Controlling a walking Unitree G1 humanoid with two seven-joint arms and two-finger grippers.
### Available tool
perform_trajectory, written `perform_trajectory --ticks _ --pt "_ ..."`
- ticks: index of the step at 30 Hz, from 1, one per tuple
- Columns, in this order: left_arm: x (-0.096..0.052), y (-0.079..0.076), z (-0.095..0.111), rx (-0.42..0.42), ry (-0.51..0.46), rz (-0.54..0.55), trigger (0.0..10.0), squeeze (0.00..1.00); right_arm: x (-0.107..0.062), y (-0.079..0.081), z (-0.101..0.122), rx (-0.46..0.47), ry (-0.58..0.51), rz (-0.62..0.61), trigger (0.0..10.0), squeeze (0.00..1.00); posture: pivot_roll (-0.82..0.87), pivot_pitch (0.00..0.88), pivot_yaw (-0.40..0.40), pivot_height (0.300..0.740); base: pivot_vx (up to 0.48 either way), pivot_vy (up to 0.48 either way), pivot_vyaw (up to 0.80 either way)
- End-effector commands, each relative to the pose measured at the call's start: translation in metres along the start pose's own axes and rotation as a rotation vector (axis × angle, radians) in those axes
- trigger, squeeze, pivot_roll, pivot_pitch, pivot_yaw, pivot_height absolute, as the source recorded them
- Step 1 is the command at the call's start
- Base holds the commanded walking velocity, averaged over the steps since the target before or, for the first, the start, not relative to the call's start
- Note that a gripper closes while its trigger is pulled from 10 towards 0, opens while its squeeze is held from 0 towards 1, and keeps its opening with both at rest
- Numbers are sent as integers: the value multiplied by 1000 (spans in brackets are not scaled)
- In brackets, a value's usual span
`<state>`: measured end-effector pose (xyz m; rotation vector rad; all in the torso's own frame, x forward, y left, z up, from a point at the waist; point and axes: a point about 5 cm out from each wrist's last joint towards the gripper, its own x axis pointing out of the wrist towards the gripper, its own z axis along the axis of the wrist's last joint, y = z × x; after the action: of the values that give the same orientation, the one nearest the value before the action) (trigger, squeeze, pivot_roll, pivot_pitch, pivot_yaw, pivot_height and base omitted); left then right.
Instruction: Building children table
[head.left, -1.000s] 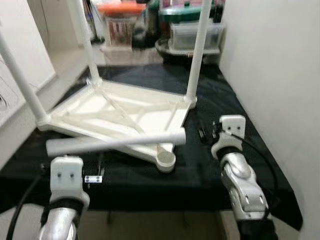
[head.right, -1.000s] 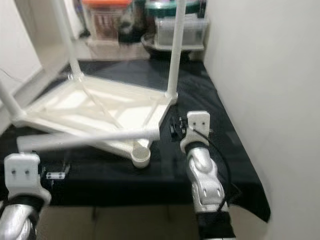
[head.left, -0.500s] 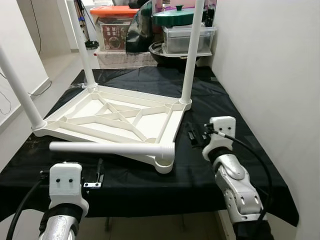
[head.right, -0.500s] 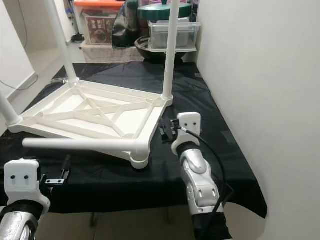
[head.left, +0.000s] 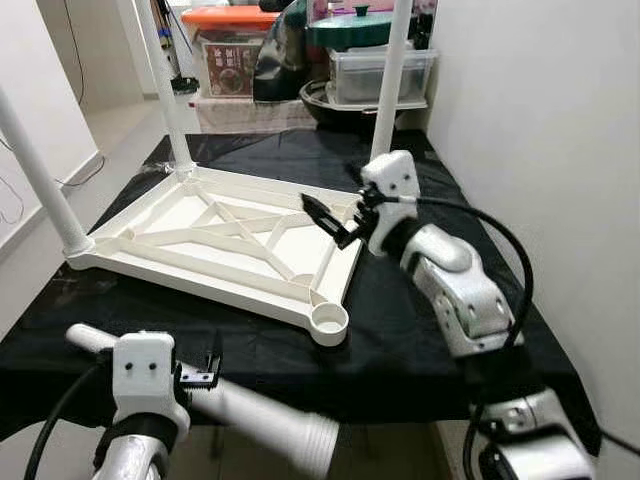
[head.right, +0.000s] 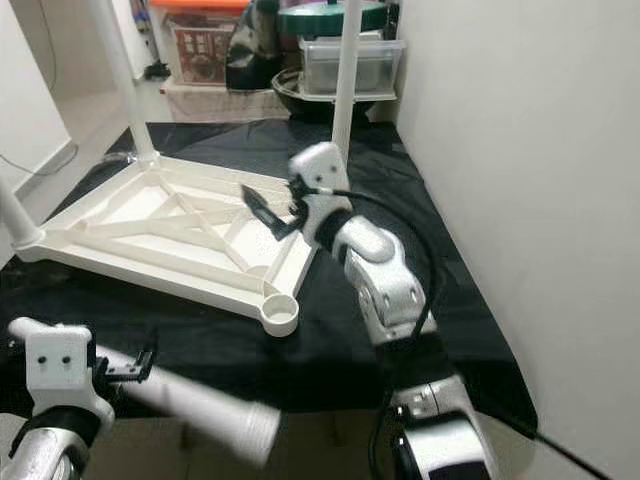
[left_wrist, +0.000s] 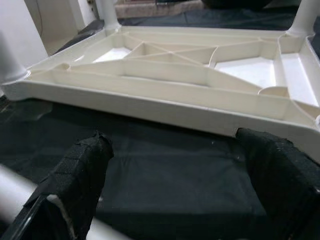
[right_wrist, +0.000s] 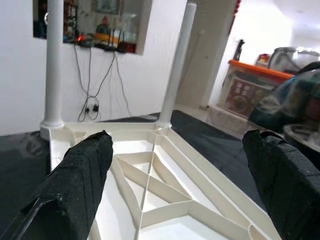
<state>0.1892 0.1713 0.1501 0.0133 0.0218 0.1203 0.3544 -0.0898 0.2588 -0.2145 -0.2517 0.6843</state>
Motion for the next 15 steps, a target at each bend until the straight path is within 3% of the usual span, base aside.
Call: perform_trajectory --ticks 1,7,9,15 --pt "-1 -1 -6 -1 35 -12 10000 0 0 -3 -13 21 50 -43 10000 0 35 40 -22 740 0 0 0" --pt "-1 -2 -5 8 27 -17 10000 0 -2 -6 -23 71 69 -128 10000 0 34 36 -21 740 0 0 0" --pt "0 -2 -2 21 15 -15 10000 0 -9 -2 -35 137 86 -205 10000 0 38 30 -20 740 0 0 0" --pt "2 -1 -1 28 5 -18 10000 0 -18 4 -49 186 108 -265 10000 0 36 21 -20 740 0 0 0"
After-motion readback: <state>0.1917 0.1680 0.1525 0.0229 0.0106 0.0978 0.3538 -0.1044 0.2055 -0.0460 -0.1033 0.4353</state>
